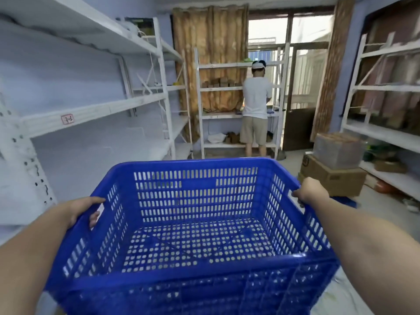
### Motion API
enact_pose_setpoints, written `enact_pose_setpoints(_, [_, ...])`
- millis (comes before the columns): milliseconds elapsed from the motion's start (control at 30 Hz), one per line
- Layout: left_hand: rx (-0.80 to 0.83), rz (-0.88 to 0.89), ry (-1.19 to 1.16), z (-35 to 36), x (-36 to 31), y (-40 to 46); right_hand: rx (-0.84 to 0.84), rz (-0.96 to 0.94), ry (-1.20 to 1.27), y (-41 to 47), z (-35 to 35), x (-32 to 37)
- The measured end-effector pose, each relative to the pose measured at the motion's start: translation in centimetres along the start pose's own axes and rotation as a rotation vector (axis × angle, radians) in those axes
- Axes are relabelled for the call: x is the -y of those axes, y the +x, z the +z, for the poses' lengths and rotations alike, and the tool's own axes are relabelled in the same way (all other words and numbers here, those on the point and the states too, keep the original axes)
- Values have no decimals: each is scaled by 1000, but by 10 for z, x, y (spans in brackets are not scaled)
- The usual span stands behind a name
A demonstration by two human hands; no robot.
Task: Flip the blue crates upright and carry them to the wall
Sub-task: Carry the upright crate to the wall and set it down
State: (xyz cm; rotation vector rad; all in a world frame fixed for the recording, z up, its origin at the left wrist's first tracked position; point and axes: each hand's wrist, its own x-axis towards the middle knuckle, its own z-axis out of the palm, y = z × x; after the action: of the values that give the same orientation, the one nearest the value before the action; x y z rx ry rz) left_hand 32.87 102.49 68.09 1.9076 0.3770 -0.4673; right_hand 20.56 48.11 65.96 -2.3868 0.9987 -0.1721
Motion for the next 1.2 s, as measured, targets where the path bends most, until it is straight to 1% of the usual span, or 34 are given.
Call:
enact_pose_setpoints(100, [-52, -29, 10, 5, 19, -25, 62, -52, -9, 7, -7, 8])
enact_pose_setpoints(267, [-133, -86, -41, 9, 54, -64, 71, -156, -26, 19, 3, 19])
enact_pose_setpoints(467, [-275, -133, -95, -4, 102, -124, 168, -260, -16, 22, 46, 43])
enact_pose_setpoints(567, [-358, -186, -133, -19, 128, -162, 234, -330, -19, 9, 71, 61])
enact_pose_setpoints(667, [-433, -226, -162, -38, 155, -202, 301, -402, -78, -10, 95, 84])
enact_pose_setpoints(867, [-598, -292, -259, -92, 228, -292, 383, -577, -114, -97, 139, 147])
enact_pose_setpoints(1000, [-692, -310, -287, -132, 279, -355, 399, -679, -85, -180, 156, 184])
enact_pose_setpoints(1100, [-753, -324, -332, -160, 320, -402, 441, -741, -116, -241, 175, 205])
enact_pose_setpoints(1200, [-825, -350, -398, -181, 363, -448, 482, -806, -87, -302, 194, 221])
